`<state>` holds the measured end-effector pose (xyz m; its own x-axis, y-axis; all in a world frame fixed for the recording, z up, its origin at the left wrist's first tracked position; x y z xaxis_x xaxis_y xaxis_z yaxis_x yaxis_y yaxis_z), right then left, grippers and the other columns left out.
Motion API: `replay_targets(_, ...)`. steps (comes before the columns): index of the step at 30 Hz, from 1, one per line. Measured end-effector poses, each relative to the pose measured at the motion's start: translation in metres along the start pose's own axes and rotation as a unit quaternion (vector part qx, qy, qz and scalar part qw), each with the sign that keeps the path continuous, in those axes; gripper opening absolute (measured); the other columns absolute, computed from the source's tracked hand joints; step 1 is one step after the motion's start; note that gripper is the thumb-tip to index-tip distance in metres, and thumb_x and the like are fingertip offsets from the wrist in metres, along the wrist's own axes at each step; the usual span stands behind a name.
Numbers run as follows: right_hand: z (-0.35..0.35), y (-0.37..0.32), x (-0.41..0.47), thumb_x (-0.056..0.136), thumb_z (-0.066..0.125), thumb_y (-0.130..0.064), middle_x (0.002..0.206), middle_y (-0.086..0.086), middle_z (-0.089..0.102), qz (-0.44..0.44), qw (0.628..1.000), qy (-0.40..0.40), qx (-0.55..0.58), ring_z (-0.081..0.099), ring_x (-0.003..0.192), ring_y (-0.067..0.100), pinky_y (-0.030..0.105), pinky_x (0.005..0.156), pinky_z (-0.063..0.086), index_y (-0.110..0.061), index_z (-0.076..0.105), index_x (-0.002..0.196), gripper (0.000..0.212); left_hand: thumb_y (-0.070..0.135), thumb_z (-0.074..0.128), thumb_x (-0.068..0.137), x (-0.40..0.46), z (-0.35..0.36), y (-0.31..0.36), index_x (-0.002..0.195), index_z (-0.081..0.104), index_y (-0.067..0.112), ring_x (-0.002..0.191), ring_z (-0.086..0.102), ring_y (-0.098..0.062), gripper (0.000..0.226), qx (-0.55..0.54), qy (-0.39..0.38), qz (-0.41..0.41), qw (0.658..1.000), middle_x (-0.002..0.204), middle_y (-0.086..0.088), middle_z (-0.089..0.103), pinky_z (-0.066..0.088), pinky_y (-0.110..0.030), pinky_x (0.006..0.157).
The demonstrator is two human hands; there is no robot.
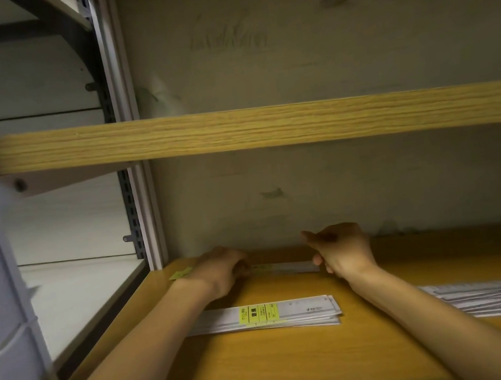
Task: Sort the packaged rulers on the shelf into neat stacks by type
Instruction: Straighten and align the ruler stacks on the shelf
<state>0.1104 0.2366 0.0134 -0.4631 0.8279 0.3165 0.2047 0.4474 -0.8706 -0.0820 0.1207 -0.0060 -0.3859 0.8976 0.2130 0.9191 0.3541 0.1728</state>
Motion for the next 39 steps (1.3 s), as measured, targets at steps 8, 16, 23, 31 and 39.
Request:
replay_targets(8, -0.004, 0.002, 0.004, 0.09, 0.063, -0.04, 0.048, -0.003, 0.06, 0.01, 1.0, 0.002, 0.009, 0.044, 0.028, 0.0, 0.012, 0.036, 0.033, -0.009, 0.065, 0.073, 0.036, 0.028, 0.048, 0.099, -0.006, -0.008, 0.003, 0.119, 0.062, 0.025, 0.108, 0.055, -0.02, 0.024, -0.009, 0.008, 0.016, 1.0, 0.122, 0.001, 0.059, 0.041, -0.024, 0.085)
replay_targets(16, -0.007, 0.002, 0.005, 0.089, 0.064, -0.042, 0.063, 0.002, 0.067, 0.018, 1.0, 0.008, 0.007, 0.045, 0.03, 0.0, 0.014, 0.036, 0.034, -0.012, 0.065, 0.09, 0.031, 0.024, 0.041, 0.1, -0.01, -0.014, 0.01, 0.129, 0.05, 0.026, 0.113, 0.051, -0.026, 0.03, 0.086, 0.075, 0.011, 0.993, 0.128, -0.005, 0.055, 0.04, -0.031, 0.088)
replay_targets(23, -0.006, -0.002, 0.008, 0.092, 0.059, -0.043, 0.072, 0.006, 0.072, 0.077, 0.993, -0.021, 0.092, 0.047, 0.036, 0.009, 0.021, 0.035, 0.037, -0.02, 0.056, 0.097, 0.024, 0.019, 0.04, 0.1, -0.012, -0.04, 0.025, 0.128, 0.051, 0.027, 0.107, 0.057, -0.025, 0.031, 0.08, 0.183, 0.021, 0.98, 0.121, -0.003, 0.062, 0.04, -0.032, 0.087)
replay_targets(31, 0.003, -0.001, 0.009, 0.093, 0.056, -0.012, 0.078, 0.005, 0.072, 0.169, 0.967, -0.011, 0.189, 0.045, 0.045, 0.01, 0.02, 0.041, 0.036, -0.008, 0.061, 0.088, 0.008, 0.027, 0.039, 0.1, -0.008, -0.03, 0.017, 0.121, 0.052, 0.032, 0.104, 0.055, -0.023, 0.025, 0.032, 0.184, 0.032, 0.982, 0.119, 0.003, 0.061, 0.045, -0.033, 0.086)
replay_targets(39, -0.004, 0.004, 0.013, 0.092, 0.054, -0.006, 0.08, 0.008, 0.071, 0.157, 0.966, 0.044, 0.202, 0.041, 0.045, 0.01, 0.02, 0.04, 0.032, -0.009, 0.058, 0.08, 0.013, 0.01, 0.063, 0.086, -0.024, -0.049, 0.029, 0.074, 0.041, 0.019, 0.073, 0.05, -0.026, 0.026, 0.064, 0.262, 0.088, 0.959, 0.076, -0.004, 0.053, 0.033, -0.03, 0.062)
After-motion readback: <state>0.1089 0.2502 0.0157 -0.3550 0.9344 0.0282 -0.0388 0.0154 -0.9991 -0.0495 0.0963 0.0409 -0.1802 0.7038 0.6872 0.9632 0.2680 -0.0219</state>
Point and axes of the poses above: each hand's wrist, its own x-axis towards the middle knuckle, its own z-axis out of the palm, y = z × x, the point moved 5 cm from there along x, towards the middle knuckle
